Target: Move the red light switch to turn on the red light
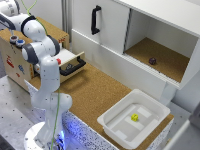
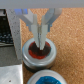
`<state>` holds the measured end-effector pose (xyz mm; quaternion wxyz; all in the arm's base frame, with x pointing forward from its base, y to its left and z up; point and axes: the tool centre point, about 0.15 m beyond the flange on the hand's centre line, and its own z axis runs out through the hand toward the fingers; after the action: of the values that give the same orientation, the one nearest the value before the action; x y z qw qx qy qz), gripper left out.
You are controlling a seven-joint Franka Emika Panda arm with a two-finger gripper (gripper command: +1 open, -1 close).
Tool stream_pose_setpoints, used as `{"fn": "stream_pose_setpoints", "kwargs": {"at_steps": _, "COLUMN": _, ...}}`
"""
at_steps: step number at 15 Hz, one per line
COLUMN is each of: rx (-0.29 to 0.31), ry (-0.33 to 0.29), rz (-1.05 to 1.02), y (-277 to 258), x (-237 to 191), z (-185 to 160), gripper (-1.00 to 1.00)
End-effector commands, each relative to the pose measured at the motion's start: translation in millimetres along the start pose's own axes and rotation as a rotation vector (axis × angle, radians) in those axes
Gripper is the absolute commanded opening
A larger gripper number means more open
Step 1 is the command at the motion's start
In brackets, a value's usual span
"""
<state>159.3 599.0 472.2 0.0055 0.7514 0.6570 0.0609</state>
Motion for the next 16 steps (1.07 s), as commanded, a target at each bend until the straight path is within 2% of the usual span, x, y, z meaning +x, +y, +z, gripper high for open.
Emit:
{"fn": "stream_pose_setpoints", "kwargs": {"at_steps": 1, "rx": 0.028, "ry": -0.177, "rz": -0.030, "y": 21.3, "x": 39.0, "z": 23.5, "gripper": -1.00}}
{"fn": "stream_pose_setpoints", "kwargs": {"at_steps": 4, "rx": 0.033, "ry": -0.188, "rz": -0.023, "y": 22.8, "x": 35.6, "z": 25.7, "gripper": -1.00}}
{"fn": "stream_pose_setpoints", "kwargs": {"at_steps": 7, "rx": 0.001, "ry": -0.158, "rz": -0.005, "y": 27.4, "x": 38.6, "z": -13.4, "gripper": -1.00}}
{"fn": "stream_pose_setpoints", "kwargs": {"at_steps": 10, "rx": -0.057, "ry": -0.138, "rz": 0.028, "y": 35.8, "x": 33.7, "z": -64.4, "gripper": -1.00}}
{"fn": "stream_pose_setpoints", "kwargs": {"at_steps": 12, "rx": -0.066, "ry": -0.145, "rz": 0.044, "y": 41.1, "x": 28.9, "z": -76.9, "gripper": -1.00}}
{"fn": "stream_pose_setpoints", "kwargs": {"at_steps": 13, "rx": -0.063, "ry": -0.163, "rz": 0.039, "y": 41.1, "x": 27.6, "z": -74.3, "gripper": 1.00}}
{"fn": "stream_pose_setpoints", "kwargs": {"at_steps": 16, "rx": -0.050, "ry": -0.148, "rz": 0.050, "y": 38.4, "x": 28.3, "z": -71.6, "gripper": 1.00}}
